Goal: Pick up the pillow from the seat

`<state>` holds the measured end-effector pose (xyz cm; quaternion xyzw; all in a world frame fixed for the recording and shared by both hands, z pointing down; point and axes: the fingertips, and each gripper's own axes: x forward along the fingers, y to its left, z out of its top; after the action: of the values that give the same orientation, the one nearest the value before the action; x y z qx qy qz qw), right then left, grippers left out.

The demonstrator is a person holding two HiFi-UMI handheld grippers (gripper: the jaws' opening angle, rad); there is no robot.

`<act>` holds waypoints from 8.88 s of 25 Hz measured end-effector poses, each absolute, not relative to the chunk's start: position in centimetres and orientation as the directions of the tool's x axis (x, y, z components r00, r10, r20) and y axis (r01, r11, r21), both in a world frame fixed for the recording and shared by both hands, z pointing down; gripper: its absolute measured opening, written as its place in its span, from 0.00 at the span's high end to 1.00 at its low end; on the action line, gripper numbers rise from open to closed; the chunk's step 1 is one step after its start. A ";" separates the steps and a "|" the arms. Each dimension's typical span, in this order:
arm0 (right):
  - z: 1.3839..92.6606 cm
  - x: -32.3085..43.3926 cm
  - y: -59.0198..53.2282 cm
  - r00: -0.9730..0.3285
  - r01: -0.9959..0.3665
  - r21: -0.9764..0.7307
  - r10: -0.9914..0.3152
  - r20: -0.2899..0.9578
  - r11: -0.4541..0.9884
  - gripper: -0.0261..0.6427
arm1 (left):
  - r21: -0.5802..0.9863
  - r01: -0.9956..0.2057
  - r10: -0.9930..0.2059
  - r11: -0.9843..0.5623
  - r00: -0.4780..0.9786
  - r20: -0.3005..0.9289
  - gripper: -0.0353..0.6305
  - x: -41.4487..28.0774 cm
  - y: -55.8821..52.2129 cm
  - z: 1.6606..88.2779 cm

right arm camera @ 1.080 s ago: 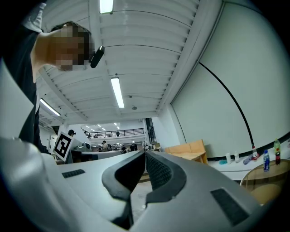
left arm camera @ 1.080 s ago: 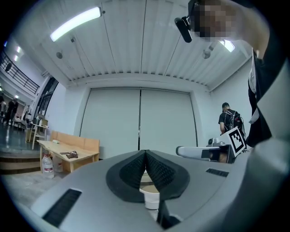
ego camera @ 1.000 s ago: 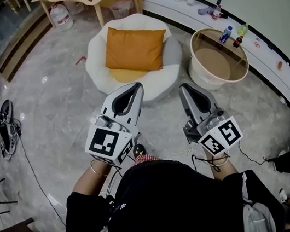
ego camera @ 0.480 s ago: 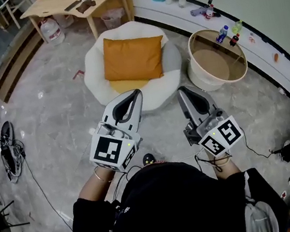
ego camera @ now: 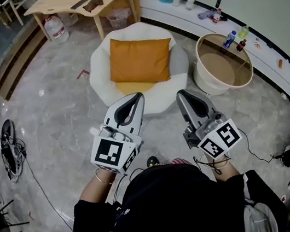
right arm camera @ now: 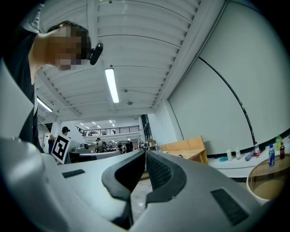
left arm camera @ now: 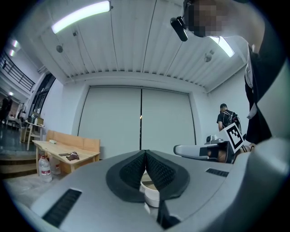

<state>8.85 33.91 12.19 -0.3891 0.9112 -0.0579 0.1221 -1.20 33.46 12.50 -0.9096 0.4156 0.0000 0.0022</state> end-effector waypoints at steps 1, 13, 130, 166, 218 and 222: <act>12.2 8.6 33.7 -0.668 -0.694 -0.201 -0.722 -0.178 0.691 0.93 | -0.002 -0.756 -0.756 -0.654 0.654 -0.002 0.93 -1.5 33.3 12.5; 11.4 10.1 30.6 -0.657 -0.701 -0.195 -0.728 -0.195 0.686 0.93 | -0.005 -0.754 -0.754 -0.657 0.657 -0.014 0.93 -0.6 30.4 11.7; 21.7 9.7 -9.3 -0.570 -0.803 -0.200 -0.822 -0.024 0.562 0.93 | 0.015 -0.735 -0.734 -0.677 0.677 0.045 0.93 -5.0 -12.5 19.7; 38.9 14.2 -15.1 -0.459 -0.876 -0.259 -0.869 0.183 0.408 0.70 | -0.002 -0.761 -0.753 -0.649 0.642 0.141 0.93 -3.1 -14.7 34.6; 69.9 18.3 -26.6 -0.422 -0.905 -0.270 -0.760 0.493 0.328 0.49 | 0.095 -0.857 -0.829 -0.507 0.514 0.221 0.93 -6.2 -20.8 50.3; 72.2 19.1 -27.3 -0.421 -0.906 -0.289 -0.742 0.521 0.310 0.47 | 0.091 -0.859 -0.828 -0.503 0.510 0.234 0.93 -6.6 -20.6 51.0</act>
<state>19.11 -27.34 72.15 -0.5177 0.7959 -0.2772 -0.1472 -6.61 -20.57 50.97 -0.8633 0.4886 -0.0798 -0.0981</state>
